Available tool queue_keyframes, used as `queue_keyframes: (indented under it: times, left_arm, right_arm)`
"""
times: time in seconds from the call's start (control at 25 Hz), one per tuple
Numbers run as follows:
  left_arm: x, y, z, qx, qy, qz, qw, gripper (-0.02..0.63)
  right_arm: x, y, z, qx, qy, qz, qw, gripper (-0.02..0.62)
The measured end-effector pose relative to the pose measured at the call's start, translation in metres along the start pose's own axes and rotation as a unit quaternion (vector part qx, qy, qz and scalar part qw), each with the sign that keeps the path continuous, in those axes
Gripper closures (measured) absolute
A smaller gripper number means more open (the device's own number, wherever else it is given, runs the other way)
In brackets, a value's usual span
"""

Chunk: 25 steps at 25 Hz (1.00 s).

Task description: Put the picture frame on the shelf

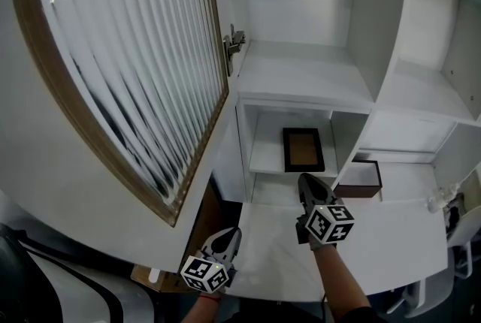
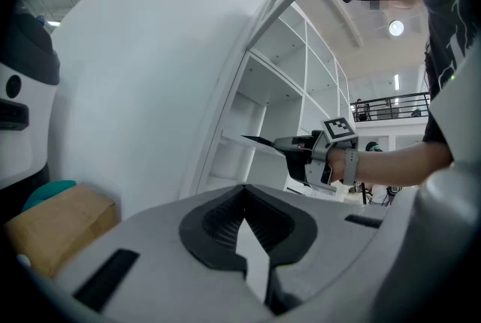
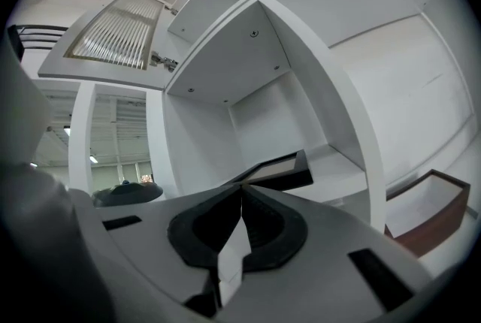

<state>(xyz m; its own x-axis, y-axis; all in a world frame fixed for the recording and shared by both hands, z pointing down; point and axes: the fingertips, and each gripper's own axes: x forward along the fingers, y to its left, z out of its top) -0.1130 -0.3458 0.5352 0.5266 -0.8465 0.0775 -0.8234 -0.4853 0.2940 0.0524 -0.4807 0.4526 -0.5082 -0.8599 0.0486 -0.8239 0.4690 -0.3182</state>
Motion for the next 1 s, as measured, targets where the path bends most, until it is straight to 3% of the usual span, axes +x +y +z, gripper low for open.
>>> queue_keyframes:
  times: [0.36,0.64,1.0]
  left_arm:
    - [0.003,0.004,0.009,0.021,-0.011,-0.004,0.9997,0.603]
    - [-0.006,-0.001,0.008,0.037,-0.007,-0.014,0.9992,0.603]
    - [-0.025,-0.008,0.008,0.042,-0.009,-0.022,0.9989,0.601]
  right_arm:
    - [-0.057,-0.012,-0.021,-0.101,0.018,-0.013,0.995,0.588]
    - [-0.113,-0.025,-0.035,-0.117,0.028,-0.053,0.991,0.588]
    - [-0.169,-0.025,-0.052,-0.097,0.027,-0.093,0.991,0.589]
